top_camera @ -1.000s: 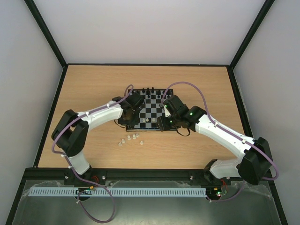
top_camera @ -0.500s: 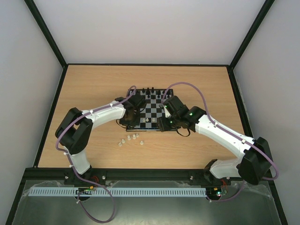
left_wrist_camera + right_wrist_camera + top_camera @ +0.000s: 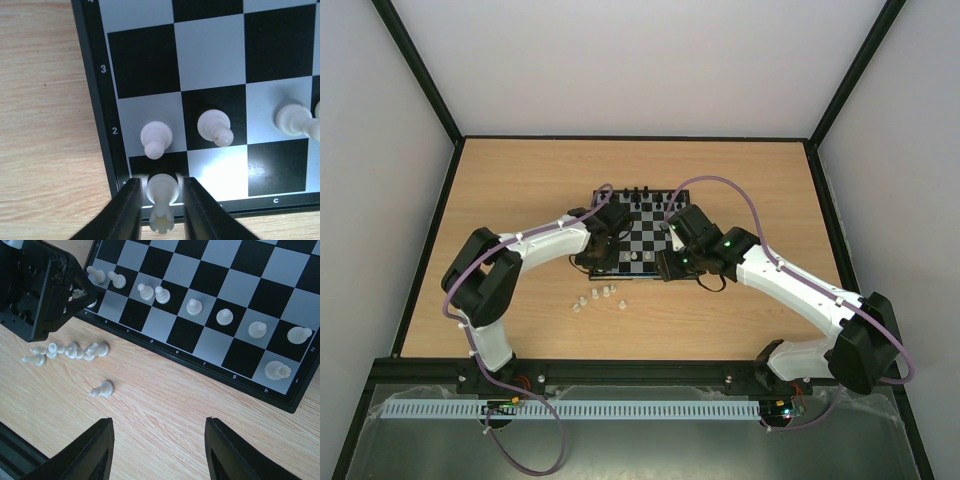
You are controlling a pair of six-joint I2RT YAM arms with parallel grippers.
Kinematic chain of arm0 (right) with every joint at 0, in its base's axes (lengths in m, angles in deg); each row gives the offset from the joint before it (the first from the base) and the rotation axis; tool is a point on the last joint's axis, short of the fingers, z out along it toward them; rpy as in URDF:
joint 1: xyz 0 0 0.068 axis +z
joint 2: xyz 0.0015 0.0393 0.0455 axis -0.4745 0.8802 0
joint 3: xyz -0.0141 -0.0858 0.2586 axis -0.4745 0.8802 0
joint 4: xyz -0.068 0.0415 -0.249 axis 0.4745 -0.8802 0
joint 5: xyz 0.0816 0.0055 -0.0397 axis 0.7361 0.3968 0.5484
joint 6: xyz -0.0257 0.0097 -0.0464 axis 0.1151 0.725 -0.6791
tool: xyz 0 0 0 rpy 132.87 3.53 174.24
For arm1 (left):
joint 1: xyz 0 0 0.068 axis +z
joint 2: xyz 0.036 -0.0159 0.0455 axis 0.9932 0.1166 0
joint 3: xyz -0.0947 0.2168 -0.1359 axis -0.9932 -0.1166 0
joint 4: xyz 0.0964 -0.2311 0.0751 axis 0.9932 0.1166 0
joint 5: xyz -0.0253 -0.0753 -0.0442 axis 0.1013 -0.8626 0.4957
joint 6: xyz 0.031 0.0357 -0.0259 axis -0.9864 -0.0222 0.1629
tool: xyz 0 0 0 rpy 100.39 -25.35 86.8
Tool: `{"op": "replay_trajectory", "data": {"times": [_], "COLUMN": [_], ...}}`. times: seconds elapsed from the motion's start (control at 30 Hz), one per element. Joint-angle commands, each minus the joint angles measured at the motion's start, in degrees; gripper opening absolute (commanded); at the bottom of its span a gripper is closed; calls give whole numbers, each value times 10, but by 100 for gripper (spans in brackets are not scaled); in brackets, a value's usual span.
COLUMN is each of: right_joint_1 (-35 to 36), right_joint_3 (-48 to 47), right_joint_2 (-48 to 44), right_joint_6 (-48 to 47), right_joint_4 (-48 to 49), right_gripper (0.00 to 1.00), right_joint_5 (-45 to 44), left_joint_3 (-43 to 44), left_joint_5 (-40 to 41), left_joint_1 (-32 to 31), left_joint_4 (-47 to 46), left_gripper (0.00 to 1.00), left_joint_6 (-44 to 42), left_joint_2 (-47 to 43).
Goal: Set up the chess pieces on the board
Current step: Place the chess piece on the chessboard, then pick up the chess piece at the center of the board.
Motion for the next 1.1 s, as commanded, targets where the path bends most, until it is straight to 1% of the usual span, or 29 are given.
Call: {"op": "replay_trajectory", "data": {"times": [0.0, 0.03, 0.2, 0.33, 0.4, 0.47, 0.57, 0.67, 0.77, 0.87, 0.97, 1.07], "right_joint_1": [4, 4, 5, 5, 5, 7, 18, 42, 67, 91, 118, 141], "right_joint_3": [8, 8, 8, 9, 11, 10, 3, -8, -14, -20, -24, -29], "right_joint_2": [-8, -8, -4, 3, 7, 13, 31, 51, 65, 78, 92, 107], "right_joint_6": [-4, -4, -5, -4, -4, -4, -2, 0, 13, 31, 51, 70], "right_joint_4": [-12, -12, -12, -13, -13, -13, -19, -25, -27, -26, -26, -26], "right_gripper": [51, 51, 51, 51, 51, 53, 58, 62, 63, 63, 63, 63], "right_joint_5": [1, 1, -1, -2, -1, 1, -2, -12, -31, -39, -59, -78], "left_joint_3": [19, 20, 31, 34, 30, 14, -33, -86, -145, -191, -221, -224], "left_joint_5": [13, 16, 26, 29, 35, 43, 45, 43, 46, 49, 56, 67], "left_joint_1": [-1, 0, 0, -2, -5, -10, -17, -20, -31, -39, -45, -47], "left_joint_4": [4, 5, 20, 35, 42, 39, 9, -23, -59, -81, -91, -80], "left_gripper": [31, 36, 40, 50, 58, 69, 85, 98, 100, 99, 100, 100], "left_joint_6": [-4, -3, -1, 11, 18, 24, 32, 49, 77, 106, 123, 124], "left_joint_2": [5, 3, -22, -74, -110, -159, -243, -330, -430, -503, -551, -583]}}
